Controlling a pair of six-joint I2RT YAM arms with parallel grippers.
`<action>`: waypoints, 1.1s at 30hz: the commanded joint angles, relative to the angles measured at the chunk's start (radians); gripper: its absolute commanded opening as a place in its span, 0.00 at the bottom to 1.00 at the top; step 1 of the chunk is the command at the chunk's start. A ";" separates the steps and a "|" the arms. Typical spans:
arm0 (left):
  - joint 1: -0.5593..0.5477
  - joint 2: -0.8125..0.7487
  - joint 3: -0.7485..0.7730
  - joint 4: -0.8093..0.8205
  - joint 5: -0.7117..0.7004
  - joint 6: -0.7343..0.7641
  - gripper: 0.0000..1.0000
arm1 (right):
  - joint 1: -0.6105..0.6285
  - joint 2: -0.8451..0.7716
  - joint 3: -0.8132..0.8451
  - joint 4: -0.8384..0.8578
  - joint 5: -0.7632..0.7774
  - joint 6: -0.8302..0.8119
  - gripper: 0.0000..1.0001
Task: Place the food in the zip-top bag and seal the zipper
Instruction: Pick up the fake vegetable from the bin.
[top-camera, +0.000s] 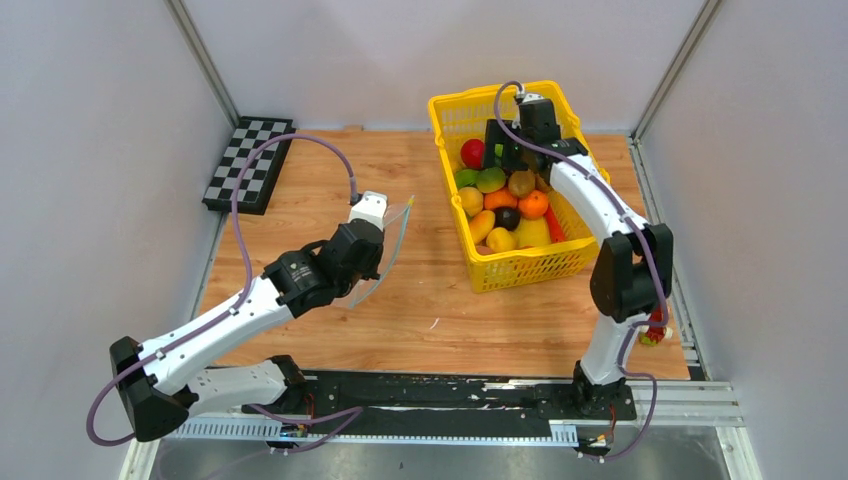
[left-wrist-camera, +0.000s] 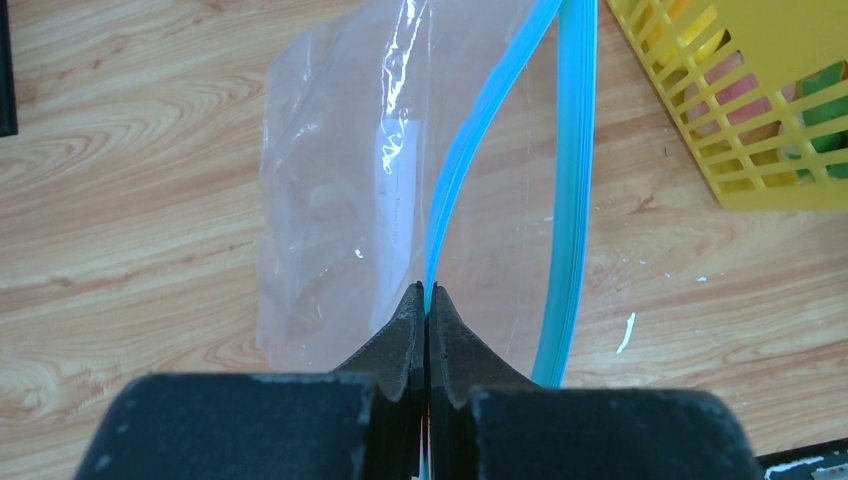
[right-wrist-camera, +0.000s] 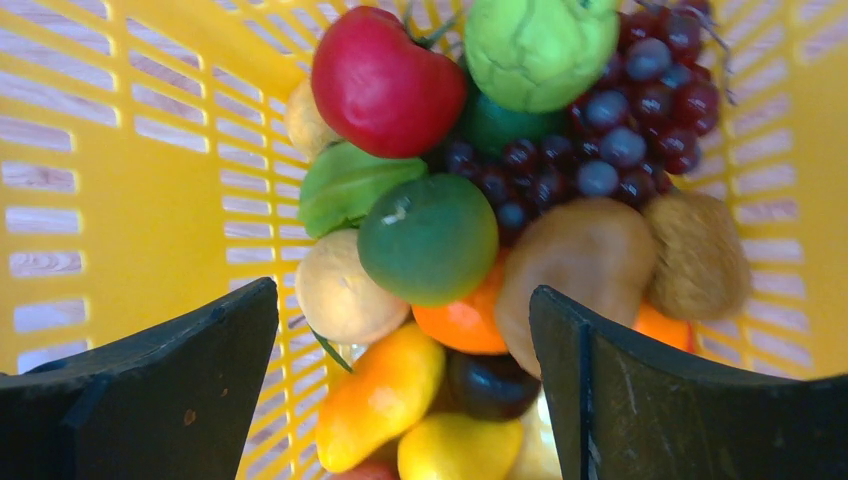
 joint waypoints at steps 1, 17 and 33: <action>0.000 0.007 0.018 0.030 0.026 0.020 0.00 | -0.014 0.082 0.140 0.034 -0.149 -0.041 0.95; 0.000 0.010 0.012 0.029 0.033 0.023 0.00 | -0.013 0.559 0.598 -0.029 -0.161 -0.396 0.97; 0.000 0.058 0.052 0.046 0.041 0.034 0.00 | -0.003 0.430 0.427 0.111 -0.081 -0.420 0.49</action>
